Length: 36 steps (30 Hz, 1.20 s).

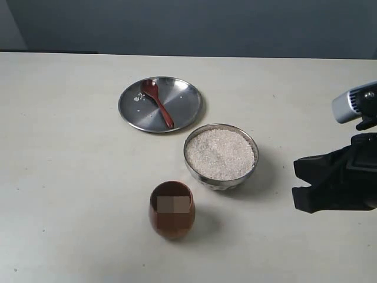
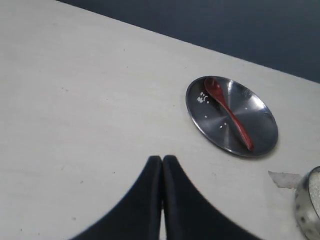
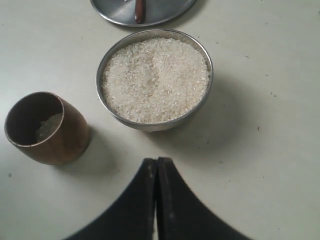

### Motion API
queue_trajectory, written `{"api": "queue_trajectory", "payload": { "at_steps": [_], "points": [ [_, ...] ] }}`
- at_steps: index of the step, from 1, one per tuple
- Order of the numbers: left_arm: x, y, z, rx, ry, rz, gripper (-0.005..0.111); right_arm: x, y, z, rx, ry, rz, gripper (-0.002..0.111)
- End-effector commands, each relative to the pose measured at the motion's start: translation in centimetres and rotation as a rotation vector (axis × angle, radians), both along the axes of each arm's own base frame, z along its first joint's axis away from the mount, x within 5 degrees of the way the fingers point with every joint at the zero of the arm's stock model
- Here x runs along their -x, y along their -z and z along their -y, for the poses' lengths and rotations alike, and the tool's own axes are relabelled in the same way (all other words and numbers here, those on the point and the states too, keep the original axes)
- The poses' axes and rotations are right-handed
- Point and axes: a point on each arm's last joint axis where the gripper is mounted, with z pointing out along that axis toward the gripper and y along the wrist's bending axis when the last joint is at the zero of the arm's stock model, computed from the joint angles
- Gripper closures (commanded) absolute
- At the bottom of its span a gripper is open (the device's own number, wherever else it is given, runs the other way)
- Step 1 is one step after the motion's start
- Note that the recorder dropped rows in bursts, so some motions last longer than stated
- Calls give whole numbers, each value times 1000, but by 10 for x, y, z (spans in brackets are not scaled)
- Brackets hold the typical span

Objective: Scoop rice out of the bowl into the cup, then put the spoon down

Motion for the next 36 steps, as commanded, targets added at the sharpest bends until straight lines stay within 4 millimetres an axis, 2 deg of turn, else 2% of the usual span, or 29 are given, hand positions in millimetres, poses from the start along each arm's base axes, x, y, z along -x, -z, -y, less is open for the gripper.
{"api": "queue_trajectory", "payload": {
  "at_steps": [1,6,11,19,27,32,36],
  "points": [
    [22,-21,-4,-128,10,181,106,0,1,1,-1,6,2,108],
    [44,-31,-12,-346,-8,297,106,0,0,1,-4,5,6,108],
    [65,-40,-15,-447,-37,406,106,0,0,1,-6,5,8,108],
    [81,-41,-13,-315,-44,485,106,0,0,1,-6,5,8,108],
    [82,-39,-8,-166,-24,483,106,0,0,1,-6,5,8,108],
    [82,-38,0,-286,94,476,106,0,0,1,-6,5,8,108],
    [82,-37,1,-286,108,466,106,0,0,1,-6,5,8,108]
  ]
}}
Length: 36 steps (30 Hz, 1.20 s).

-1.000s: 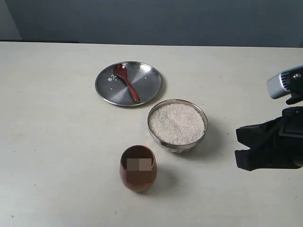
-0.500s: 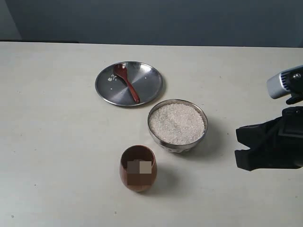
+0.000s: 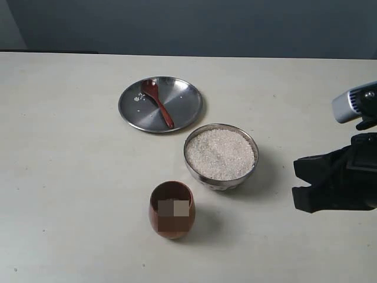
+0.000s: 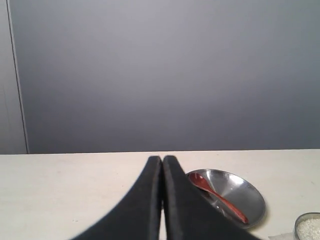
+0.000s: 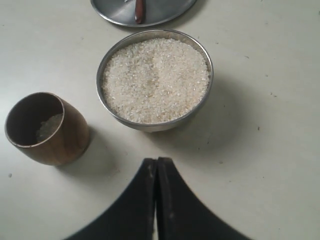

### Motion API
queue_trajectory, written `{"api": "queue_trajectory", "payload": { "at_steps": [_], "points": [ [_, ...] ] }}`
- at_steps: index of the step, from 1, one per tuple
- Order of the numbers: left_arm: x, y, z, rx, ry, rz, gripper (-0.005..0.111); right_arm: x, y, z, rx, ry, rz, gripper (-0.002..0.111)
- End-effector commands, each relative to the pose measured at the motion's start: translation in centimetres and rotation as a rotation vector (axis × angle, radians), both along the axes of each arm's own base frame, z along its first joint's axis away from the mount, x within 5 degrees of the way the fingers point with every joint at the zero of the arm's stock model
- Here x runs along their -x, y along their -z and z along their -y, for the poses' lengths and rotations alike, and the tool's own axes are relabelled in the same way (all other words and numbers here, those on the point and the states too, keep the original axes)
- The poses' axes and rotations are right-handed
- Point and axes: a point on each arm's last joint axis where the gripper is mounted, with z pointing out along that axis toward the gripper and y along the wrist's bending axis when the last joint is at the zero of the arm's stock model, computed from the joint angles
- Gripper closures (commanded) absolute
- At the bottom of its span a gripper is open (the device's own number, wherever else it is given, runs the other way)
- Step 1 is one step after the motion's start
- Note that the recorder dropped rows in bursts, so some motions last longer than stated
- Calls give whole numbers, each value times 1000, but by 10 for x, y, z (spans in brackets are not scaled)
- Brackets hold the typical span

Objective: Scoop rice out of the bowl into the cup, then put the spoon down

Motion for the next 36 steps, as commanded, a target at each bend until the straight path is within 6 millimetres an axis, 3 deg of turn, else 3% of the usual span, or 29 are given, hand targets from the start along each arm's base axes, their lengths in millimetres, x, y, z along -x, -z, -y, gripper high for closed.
{"api": "queue_trajectory", "payload": {
  "at_steps": [1,18,29,36],
  "points": [
    [1,0,1,-7,14,-12,106,0,0,1,-5,4,11,108],
    [2,11,-1,-121,-3,-125,106,0,0,1,-7,4,13,108],
    [1,10,-6,-235,-58,-102,106,0,0,1,-7,4,13,108],
    [-10,38,-2,-153,-29,-60,106,0,0,1,-7,4,13,108]
  ]
}}
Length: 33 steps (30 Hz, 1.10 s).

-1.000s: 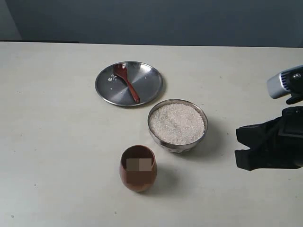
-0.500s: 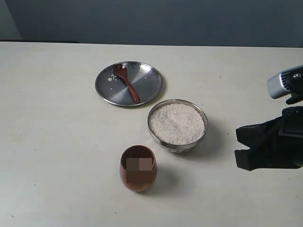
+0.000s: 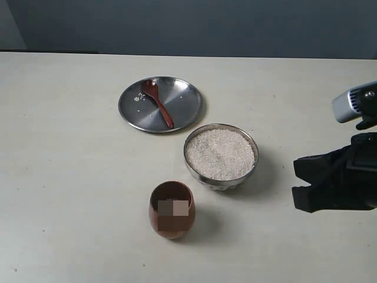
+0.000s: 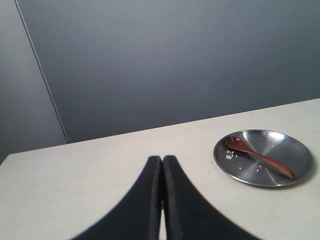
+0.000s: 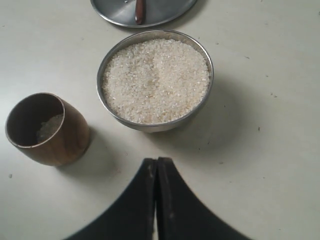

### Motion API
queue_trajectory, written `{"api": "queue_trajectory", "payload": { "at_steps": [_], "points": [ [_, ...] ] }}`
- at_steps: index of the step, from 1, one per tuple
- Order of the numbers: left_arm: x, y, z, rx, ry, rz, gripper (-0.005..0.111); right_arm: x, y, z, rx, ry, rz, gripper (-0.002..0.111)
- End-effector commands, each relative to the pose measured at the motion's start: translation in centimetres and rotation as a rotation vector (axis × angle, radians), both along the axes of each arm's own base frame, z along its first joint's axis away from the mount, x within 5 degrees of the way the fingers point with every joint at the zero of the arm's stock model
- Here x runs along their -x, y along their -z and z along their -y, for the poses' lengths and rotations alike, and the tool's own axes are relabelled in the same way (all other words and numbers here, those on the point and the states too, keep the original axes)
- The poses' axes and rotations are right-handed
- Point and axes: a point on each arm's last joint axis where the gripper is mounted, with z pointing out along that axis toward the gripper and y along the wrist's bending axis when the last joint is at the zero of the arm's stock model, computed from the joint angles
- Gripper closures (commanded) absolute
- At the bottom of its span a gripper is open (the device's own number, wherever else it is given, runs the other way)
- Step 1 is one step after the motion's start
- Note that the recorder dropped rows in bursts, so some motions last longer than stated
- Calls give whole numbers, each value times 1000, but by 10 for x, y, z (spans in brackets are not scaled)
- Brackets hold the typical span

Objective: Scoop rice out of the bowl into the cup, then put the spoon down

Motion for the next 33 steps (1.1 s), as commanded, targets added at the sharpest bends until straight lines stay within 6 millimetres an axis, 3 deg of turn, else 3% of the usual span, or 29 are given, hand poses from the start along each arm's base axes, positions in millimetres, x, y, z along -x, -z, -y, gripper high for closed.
{"api": "queue_trajectory", "payload": {
  "at_steps": [1,8,20,33],
  "points": [
    [-4,20,2,58,16,40,106,0,0,1,-5,4,11,108],
    [-5,50,2,79,11,6,106,0,0,1,-6,4,12,108],
    [-8,83,3,141,3,-154,106,0,-1,1,-13,4,15,108],
    [-9,87,3,122,-1,-160,106,-1,-1,0,-15,4,17,108]
  ]
}}
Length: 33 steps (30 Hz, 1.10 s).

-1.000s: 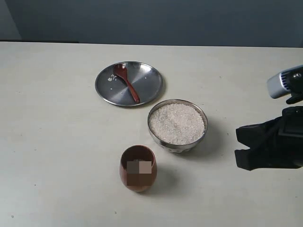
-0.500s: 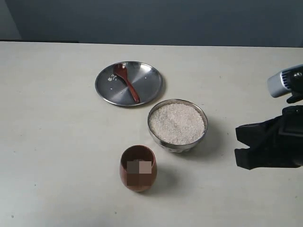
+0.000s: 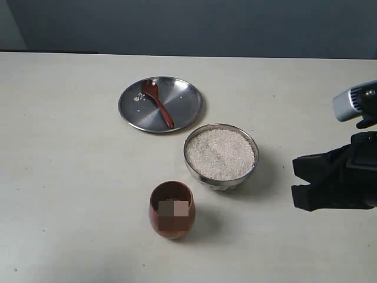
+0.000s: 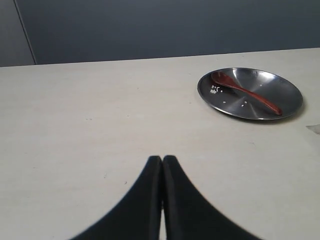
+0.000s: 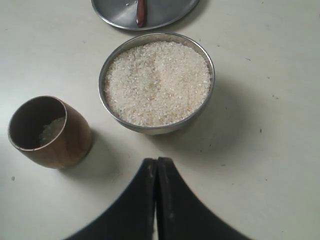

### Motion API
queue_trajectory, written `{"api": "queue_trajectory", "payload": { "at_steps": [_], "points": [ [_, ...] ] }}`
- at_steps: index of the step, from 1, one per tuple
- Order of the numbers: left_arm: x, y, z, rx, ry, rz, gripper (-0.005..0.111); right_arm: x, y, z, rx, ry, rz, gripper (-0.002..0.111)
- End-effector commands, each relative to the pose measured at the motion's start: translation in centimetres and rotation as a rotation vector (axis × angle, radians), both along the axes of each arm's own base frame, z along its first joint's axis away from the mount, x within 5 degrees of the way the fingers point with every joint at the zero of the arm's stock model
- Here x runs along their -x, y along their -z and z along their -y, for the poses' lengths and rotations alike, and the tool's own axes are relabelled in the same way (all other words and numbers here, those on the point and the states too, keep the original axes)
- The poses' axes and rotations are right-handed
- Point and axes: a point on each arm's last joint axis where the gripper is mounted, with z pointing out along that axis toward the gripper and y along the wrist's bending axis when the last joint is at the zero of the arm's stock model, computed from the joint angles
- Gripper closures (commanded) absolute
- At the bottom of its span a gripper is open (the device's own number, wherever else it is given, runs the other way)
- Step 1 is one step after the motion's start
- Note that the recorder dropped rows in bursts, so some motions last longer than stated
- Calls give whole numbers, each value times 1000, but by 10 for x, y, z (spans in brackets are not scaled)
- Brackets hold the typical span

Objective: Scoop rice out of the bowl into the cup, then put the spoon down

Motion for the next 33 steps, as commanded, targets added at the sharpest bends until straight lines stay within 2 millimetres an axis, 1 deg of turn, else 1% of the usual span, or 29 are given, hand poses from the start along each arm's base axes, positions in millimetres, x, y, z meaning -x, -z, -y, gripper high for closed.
{"api": "queue_trajectory", "payload": {
  "at_steps": [1,13,19,25,28,30,33],
  "points": [
    [0,2,0,-14,-2,2,106,0,0,1,-6,3,15,108],
    [0,2,0,-12,-1,2,106,0,0,1,-6,3,15,108],
    [0,2,1,-48,27,4,106,0,0,1,-4,3,12,108],
    [0,4,2,-46,28,0,106,0,0,1,-6,4,11,108],
    [-2,13,2,-1,16,-13,106,0,0,1,-6,4,11,108],
    [-2,12,1,32,8,-6,106,0,0,1,-6,4,11,108],
    [-2,13,1,32,5,-8,106,0,0,1,-6,4,11,108]
  ]
}}
